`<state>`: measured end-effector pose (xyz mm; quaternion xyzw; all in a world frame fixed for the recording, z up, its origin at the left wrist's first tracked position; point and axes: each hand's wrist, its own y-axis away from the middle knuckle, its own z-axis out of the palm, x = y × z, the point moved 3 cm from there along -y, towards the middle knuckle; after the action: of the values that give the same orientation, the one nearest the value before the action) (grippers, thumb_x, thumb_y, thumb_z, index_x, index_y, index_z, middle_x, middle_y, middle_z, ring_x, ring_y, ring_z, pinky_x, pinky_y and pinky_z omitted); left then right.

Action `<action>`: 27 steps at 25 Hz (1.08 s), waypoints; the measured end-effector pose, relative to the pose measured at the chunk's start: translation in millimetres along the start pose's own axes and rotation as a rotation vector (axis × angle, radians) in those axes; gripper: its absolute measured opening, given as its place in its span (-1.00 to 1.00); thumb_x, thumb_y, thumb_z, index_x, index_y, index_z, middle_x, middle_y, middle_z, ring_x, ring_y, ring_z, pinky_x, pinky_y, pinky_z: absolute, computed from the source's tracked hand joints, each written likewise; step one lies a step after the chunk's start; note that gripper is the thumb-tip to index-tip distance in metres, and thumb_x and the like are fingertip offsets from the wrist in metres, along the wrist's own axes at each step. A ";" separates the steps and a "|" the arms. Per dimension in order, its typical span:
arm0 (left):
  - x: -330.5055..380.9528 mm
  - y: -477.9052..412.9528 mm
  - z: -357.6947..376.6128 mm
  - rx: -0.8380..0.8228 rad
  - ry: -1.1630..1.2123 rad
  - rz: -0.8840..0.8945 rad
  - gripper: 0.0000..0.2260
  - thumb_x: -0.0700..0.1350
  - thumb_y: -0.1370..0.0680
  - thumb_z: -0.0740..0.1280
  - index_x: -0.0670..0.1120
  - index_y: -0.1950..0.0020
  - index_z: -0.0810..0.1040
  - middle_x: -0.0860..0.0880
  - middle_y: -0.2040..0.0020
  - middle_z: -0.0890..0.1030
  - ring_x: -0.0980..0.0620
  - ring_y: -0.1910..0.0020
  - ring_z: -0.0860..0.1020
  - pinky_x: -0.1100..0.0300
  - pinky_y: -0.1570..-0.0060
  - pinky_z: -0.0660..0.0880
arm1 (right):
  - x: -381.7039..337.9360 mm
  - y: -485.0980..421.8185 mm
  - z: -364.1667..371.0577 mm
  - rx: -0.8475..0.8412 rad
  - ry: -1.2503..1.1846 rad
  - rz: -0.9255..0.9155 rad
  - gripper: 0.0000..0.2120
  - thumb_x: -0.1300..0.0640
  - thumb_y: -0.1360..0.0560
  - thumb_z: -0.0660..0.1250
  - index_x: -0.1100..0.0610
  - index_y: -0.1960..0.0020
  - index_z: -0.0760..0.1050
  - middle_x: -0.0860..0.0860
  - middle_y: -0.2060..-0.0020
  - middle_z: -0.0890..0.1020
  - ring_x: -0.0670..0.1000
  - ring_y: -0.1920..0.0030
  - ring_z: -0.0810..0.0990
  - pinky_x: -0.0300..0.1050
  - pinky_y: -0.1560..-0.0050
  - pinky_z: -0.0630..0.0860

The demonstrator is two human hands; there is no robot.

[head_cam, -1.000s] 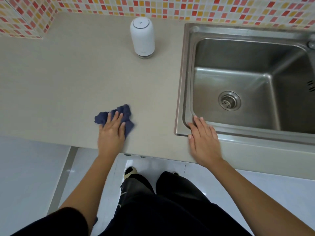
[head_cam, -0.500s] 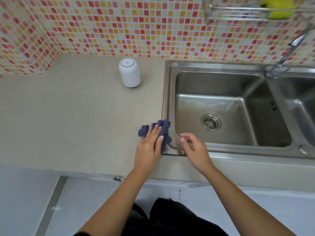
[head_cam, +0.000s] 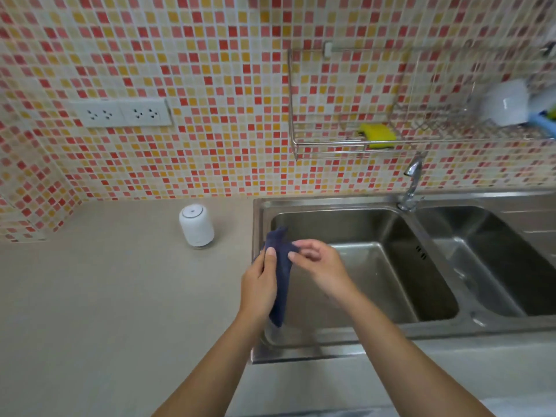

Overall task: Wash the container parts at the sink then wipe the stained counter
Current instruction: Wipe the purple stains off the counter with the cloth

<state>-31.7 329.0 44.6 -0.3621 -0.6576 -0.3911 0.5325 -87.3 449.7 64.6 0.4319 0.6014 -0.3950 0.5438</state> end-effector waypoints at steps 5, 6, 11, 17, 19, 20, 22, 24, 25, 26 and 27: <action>17.4 -8.9 8.0 0.010 -0.014 -0.026 -0.57 0.11 -0.62 0.06 0.08 -0.49 0.16 0.01 -0.46 0.30 -0.06 -0.41 0.30 0.08 -0.36 0.24 | -53.1 -24.8 -13.2 -0.100 0.264 -0.148 -0.80 0.24 -0.47 0.34 -0.08 0.09 0.53 -0.14 0.10 0.63 -0.18 0.04 0.58 -0.34 0.04 0.50; 27.9 -14.4 5.6 -0.003 -0.083 0.049 -0.55 0.05 -0.63 0.08 0.09 -0.50 0.08 0.01 -0.49 0.25 -0.05 -0.44 0.26 0.11 -0.34 0.22 | -64.2 -32.4 -18.8 -0.120 0.303 -0.169 -0.80 0.23 -0.48 0.33 -0.09 0.08 0.54 -0.15 0.08 0.63 -0.18 0.00 0.57 -0.31 -0.01 0.48; 101.5 -54.0 3.2 -0.201 -0.504 0.479 -0.48 -0.11 -0.54 0.29 0.08 -0.46 0.19 0.07 -0.51 0.12 0.15 -0.43 0.16 0.26 -0.27 0.12 | -122.4 -60.5 -56.5 -0.147 0.330 -0.286 -0.74 0.32 -0.51 0.26 -0.05 0.05 0.55 -0.16 0.09 0.62 -0.26 0.03 0.57 -0.42 0.00 0.45; 186.3 -107.1 29.7 -0.458 -0.567 0.605 -0.87 -0.07 -0.49 0.39 -0.08 0.01 0.61 0.05 -0.30 0.44 0.08 -0.27 0.39 0.03 -0.32 0.30 | -180.2 -90.7 -104.0 -0.073 0.218 -0.458 -0.71 0.34 -0.50 0.27 -0.06 0.02 0.52 -0.12 0.05 0.62 -0.21 0.00 0.58 -0.35 -0.06 0.48; 217.8 -125.8 34.4 -0.360 -0.589 0.681 -0.91 -0.07 -0.47 0.40 -0.08 0.12 0.61 0.06 -0.17 0.48 0.11 -0.16 0.42 0.08 -0.24 0.34 | -193.5 -110.3 -123.5 -0.009 0.152 -0.476 -0.72 0.31 -0.50 0.30 -0.07 -0.01 0.50 -0.07 0.06 0.63 -0.11 -0.01 0.60 -0.26 -0.04 0.51; 237.0 -134.9 35.7 -0.292 -0.612 0.739 -0.93 -0.08 -0.47 0.40 -0.07 0.14 0.60 0.04 -0.10 0.48 0.11 -0.08 0.44 0.11 -0.16 0.37 | -200.2 -121.9 -132.6 0.029 0.105 -0.485 -0.72 0.31 -0.49 0.31 -0.07 0.00 0.50 -0.06 0.09 0.62 -0.08 0.02 0.60 -0.23 0.00 0.52; 278.3 -150.3 39.8 -0.188 -0.672 0.837 -0.95 -0.09 -0.48 0.38 -0.05 0.13 0.58 0.00 0.01 0.45 0.07 0.05 0.43 0.17 0.02 0.36 | -213.2 -148.2 -148.5 0.093 0.014 -0.493 -0.73 0.32 -0.49 0.31 -0.06 0.01 0.48 -0.07 0.11 0.61 -0.07 0.05 0.59 -0.19 0.11 0.52; 312.8 -164.5 47.0 -0.128 -0.758 0.906 -0.97 -0.08 -0.48 0.36 -0.02 0.13 0.55 0.00 0.06 0.39 0.04 0.08 0.39 0.20 0.09 0.28 | -224.5 -173.5 -157.8 0.127 -0.042 -0.488 -0.75 0.32 -0.50 0.29 -0.02 -0.01 0.47 -0.06 0.05 0.60 -0.03 0.01 0.59 -0.15 0.13 0.58; 323.9 -172.1 51.2 -0.110 -0.805 0.931 -0.97 -0.08 -0.47 0.36 0.01 0.14 0.52 0.01 0.07 0.37 0.04 0.09 0.38 0.21 0.11 0.26 | -227.7 -184.6 -159.8 0.133 -0.053 -0.486 -0.76 0.33 -0.51 0.29 0.00 -0.02 0.46 -0.05 0.03 0.59 -0.02 -0.01 0.59 -0.13 0.10 0.60; 330.0 -183.5 56.6 -0.100 -0.852 0.938 -0.94 -0.07 -0.46 0.36 0.02 0.16 0.49 0.01 0.07 0.37 0.02 0.09 0.38 0.22 0.13 0.25 | -228.5 -196.1 -161.5 0.139 -0.053 -0.481 -0.76 0.33 -0.51 0.28 0.01 -0.03 0.46 -0.04 0.02 0.58 -0.02 0.00 0.59 -0.13 0.10 0.59; 331.3 -195.3 61.8 -0.103 -0.890 0.929 -0.93 -0.07 -0.46 0.36 0.02 0.18 0.48 -0.01 0.06 0.39 -0.01 0.06 0.40 0.20 0.12 0.27 | -225.7 -206.7 -163.3 0.148 -0.045 -0.467 -0.76 0.33 -0.51 0.28 0.01 -0.03 0.46 -0.05 0.02 0.58 -0.03 0.01 0.59 -0.15 0.12 0.60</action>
<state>-288.4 320.1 337.4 -0.7618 -0.5706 0.0365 0.3046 -326.6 518.6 306.1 0.3109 0.6421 -0.5627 0.4176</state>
